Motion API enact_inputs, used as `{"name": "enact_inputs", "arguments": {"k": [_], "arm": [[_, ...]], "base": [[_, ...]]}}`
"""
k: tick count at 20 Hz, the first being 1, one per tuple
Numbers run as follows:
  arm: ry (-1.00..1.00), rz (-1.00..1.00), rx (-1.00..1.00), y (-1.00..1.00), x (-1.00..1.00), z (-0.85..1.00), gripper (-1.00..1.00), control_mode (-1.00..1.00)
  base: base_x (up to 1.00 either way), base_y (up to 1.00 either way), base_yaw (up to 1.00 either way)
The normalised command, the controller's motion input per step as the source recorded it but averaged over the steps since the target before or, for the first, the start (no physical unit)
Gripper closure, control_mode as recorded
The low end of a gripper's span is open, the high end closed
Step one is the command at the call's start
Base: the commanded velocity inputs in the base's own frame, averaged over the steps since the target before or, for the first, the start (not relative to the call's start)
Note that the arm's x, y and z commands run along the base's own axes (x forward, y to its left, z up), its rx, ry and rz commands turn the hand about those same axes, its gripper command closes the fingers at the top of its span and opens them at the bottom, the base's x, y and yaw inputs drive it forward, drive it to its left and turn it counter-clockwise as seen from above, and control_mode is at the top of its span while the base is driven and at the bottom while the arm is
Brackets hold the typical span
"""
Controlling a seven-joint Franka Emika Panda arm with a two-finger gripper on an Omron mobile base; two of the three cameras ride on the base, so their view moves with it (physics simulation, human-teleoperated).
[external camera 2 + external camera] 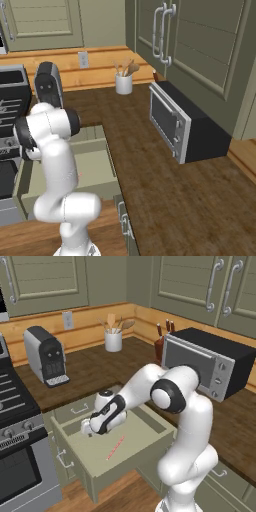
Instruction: Take a straw from the drawer in front and place it inside the glass cup on the dining counter.
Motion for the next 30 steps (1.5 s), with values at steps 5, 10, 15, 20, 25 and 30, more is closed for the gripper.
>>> {"name": "enact_inputs", "arguments": {"k": [5,10,15,20,25,30], "arm": [[0.00,-0.31,-0.05,-0.90,0.17,0.06,-1.00,-1.00],[0.00,-0.18,0.00,-0.56,0.18,-0.15,-1.00,-1.00],[0.00,-0.14,0.00,-0.22,0.00,-0.22,-1.00,-1.00],[0.00,-0.13,0.00,-0.22,0.00,-0.34,-1.00,-1.00],[0.00,-0.12,0.00,-0.04,0.00,-0.29,-1.00,-1.00],[0.00,-0.09,0.00,0.00,0.05,-0.17,-1.00,-1.00]], "base": [[0.00,0.00,0.00],[0.00,0.00,0.00],[0.00,0.00,0.00],[0.00,0.00,0.00],[0.00,0.00,0.00],[0.00,0.00,0.00]]}}
